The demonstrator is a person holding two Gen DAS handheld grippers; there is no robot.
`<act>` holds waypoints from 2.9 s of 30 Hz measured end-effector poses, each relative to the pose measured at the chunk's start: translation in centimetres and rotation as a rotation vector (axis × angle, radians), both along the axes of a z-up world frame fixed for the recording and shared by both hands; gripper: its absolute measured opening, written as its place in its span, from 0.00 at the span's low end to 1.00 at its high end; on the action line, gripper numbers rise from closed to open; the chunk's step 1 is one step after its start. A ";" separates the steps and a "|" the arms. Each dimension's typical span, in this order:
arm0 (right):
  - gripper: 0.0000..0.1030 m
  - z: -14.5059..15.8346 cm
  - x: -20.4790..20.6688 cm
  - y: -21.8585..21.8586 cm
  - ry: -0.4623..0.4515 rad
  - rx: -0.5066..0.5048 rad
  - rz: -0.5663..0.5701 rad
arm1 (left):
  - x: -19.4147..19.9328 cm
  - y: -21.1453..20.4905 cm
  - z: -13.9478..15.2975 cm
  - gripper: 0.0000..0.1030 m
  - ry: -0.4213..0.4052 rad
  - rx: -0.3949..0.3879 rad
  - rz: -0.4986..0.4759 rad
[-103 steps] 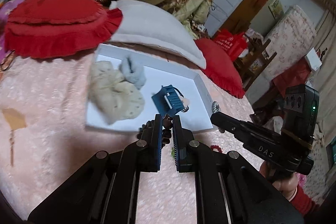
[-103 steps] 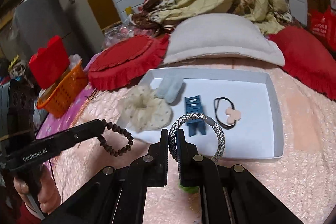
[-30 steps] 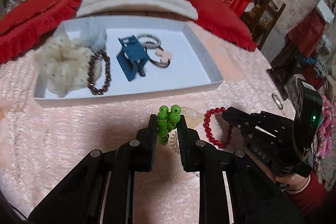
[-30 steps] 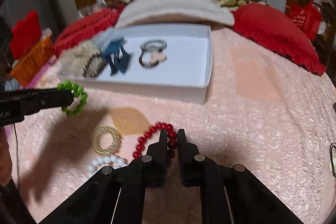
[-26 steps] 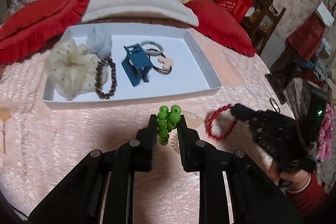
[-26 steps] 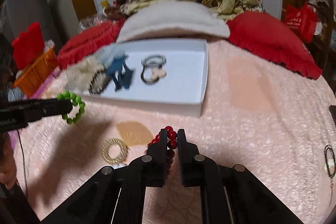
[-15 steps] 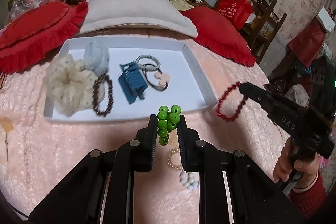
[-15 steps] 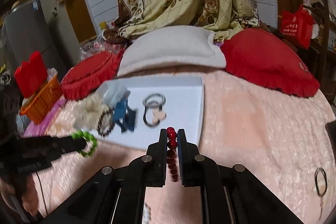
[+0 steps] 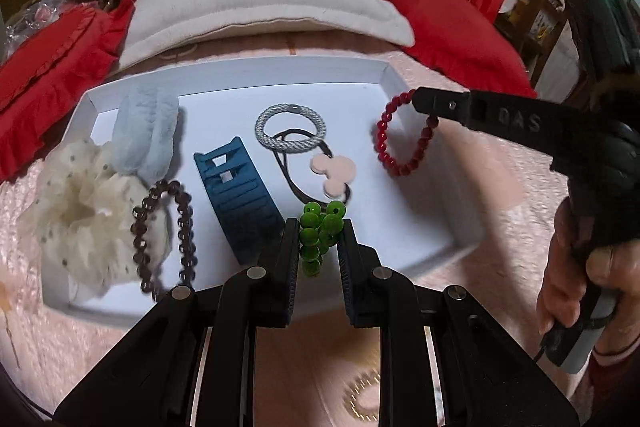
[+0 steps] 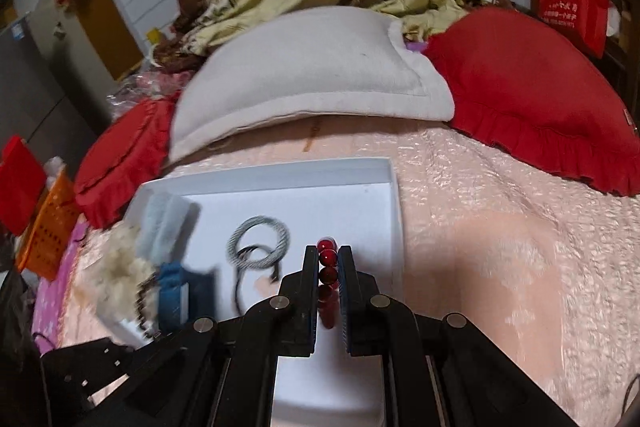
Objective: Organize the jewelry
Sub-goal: 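Lower both bracelets into the white box and open both tools, then withdraw both tools from the box toward the remaining jewelry, then grasp the gold coil bracelet with the left tool while the right tool grasps the white pearl bracelet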
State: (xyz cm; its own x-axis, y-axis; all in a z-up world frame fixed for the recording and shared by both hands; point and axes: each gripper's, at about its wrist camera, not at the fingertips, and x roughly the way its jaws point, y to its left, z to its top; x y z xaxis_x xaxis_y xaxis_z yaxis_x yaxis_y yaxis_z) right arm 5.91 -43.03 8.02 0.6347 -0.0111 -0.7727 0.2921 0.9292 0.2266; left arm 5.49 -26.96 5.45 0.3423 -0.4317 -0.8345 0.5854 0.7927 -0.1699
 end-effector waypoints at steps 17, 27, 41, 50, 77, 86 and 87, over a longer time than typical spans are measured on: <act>0.30 0.8 -5.8 -1.9 -0.009 -0.066 -0.034 | -3.0 3.6 3.4 0.30 -0.022 -0.129 -0.045; 0.30 -3.6 -16.5 6.4 0.041 0.004 0.218 | -8.5 5.4 0.1 0.31 0.016 -0.046 -0.083; 0.28 -6.1 -18.1 10.7 0.020 -0.045 0.275 | -9.1 2.9 -3.2 0.30 0.031 0.008 -0.142; 0.14 -6.5 -18.2 12.6 -0.010 0.010 0.304 | -10.0 3.2 -3.0 0.08 0.004 0.020 -0.149; 0.07 5.5 -18.1 8.9 -0.222 -0.042 0.168 | -8.9 11.0 4.7 0.08 -0.072 -0.126 0.027; 0.07 10.4 -12.9 8.0 -0.272 -0.113 0.143 | -3.8 10.2 4.9 0.08 -0.045 -0.130 0.113; 0.07 10.4 -12.1 8.0 -0.266 -0.117 0.135 | -3.2 10.0 4.7 0.08 -0.037 -0.127 0.121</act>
